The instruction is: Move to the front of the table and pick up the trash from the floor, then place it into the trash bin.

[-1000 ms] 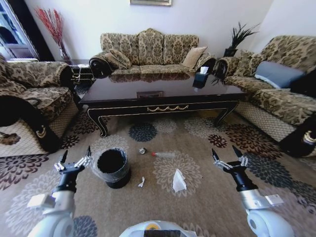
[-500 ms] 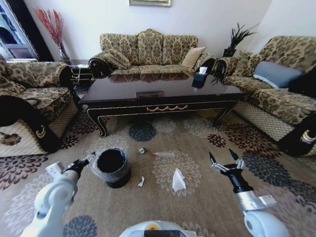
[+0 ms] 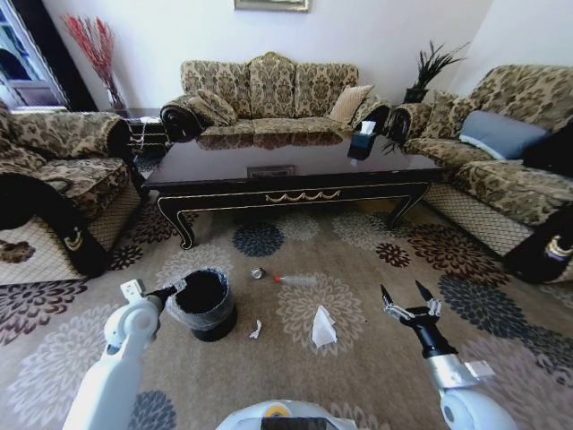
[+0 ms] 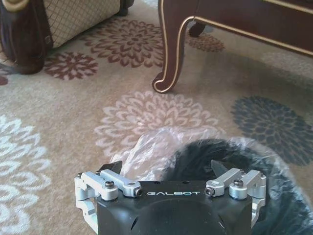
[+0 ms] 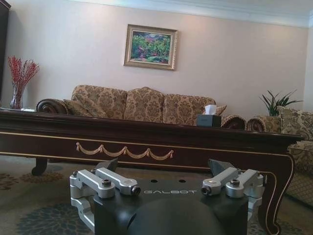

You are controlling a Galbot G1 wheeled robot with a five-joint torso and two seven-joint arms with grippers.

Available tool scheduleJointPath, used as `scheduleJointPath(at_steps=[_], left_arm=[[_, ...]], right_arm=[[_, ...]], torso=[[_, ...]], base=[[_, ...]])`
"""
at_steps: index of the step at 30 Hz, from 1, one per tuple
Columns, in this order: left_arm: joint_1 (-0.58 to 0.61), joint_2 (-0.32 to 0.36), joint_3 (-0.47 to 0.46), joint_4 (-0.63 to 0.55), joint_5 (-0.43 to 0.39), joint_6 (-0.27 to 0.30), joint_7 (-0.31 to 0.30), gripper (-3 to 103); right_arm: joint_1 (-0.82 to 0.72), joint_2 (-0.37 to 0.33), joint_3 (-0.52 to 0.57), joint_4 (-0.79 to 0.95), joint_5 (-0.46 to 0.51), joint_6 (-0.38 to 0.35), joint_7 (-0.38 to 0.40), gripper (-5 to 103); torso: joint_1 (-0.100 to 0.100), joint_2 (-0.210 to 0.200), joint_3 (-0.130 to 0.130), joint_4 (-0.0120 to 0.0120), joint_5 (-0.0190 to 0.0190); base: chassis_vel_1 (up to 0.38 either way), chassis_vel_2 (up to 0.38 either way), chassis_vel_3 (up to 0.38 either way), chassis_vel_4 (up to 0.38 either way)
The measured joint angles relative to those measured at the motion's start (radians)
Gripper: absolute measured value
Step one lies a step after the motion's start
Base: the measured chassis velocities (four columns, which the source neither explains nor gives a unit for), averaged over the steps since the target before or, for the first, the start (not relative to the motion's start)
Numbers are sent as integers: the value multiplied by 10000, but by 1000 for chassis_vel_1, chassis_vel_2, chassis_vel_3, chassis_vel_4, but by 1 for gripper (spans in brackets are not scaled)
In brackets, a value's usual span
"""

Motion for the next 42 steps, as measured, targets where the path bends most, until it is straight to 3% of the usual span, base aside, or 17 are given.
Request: scheduleJointPath(at_steps=[7,13,24,28,30,34,36,42], left_arm=[[71,-168,113,490,395,-38,210,100],[-278,-415,500,1319,605,-101,763,100],[-523,-582,830,1933,724,-119,809,101],[-447,-562,809,2043,821,-132,767,89],[-449,-561,808,2082,842,-135,773,89],[-454,-568,798,2158,860,-147,779,67],[-439,-567,797,2146,860,-148,780,67],[-149,-481,660,1888,992,-132,779,40]], right_arm=[[74,-10,-49,-146,-59,32,-24,100],[66,-69,-58,-174,-100,32,-28,100],[-69,44,-23,-222,-198,133,-30,100],[-66,146,-25,-278,-278,160,-18,100],[-67,169,-29,-298,-309,176,-18,100],[-70,250,-56,-334,-403,210,-19,100],[-69,253,-57,-333,-406,212,-19,100],[-67,247,-51,-321,-405,223,-19,100]], torso=[[0,1,0,2,0],[0,1,0,1,-1],[0,1,0,0,-1],[-2,4,-3,2,6],[-3,5,-4,2,8],[-3,7,-5,1,7],[-3,7,-5,1,6],[-2,2,1,1,-6]], base=[[0,0,0,0],[0,0,0,0],[0,0,0,0],[0,0,0,0],[0,0,0,0],[0,0,0,0],[0,0,0,0],[0,0,0,0]])
